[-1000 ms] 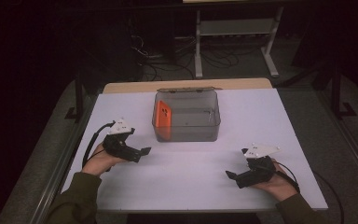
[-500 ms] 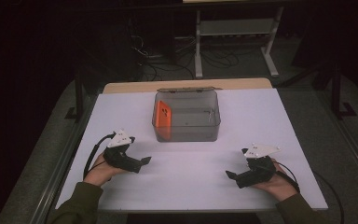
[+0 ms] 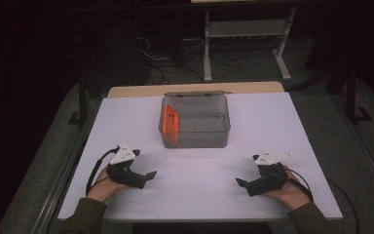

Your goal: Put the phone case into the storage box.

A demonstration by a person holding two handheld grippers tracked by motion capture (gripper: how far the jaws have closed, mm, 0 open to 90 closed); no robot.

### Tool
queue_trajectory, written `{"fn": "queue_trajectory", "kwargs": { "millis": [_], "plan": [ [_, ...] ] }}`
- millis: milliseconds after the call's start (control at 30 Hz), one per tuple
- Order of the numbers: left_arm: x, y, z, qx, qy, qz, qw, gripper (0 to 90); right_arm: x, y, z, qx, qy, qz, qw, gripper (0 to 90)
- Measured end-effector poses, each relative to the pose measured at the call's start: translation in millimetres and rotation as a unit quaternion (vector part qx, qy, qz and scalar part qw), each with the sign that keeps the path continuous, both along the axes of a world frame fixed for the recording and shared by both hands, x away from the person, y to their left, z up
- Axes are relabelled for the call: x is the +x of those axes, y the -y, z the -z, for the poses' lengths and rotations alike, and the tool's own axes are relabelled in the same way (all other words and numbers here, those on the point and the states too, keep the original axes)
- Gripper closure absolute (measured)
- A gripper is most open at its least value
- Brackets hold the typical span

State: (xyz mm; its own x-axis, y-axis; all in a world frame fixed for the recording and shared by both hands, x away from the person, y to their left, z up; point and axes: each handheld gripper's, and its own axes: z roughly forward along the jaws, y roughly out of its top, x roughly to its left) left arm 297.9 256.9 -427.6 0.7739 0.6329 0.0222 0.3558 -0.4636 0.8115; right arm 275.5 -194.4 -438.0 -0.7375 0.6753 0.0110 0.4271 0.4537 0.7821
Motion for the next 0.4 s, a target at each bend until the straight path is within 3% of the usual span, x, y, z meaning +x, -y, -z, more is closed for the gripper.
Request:
{"fn": "queue_trajectory", "kwargs": {
  "millis": [400],
  "plan": [
    [-6.2, -9.8, 7.3, 0.0, -0.004, -0.004, 1.0, 0.0, 1.0, 0.1, 1.5, -0.003, -0.001, 0.002, 1.0, 0.0]
  ]
}}
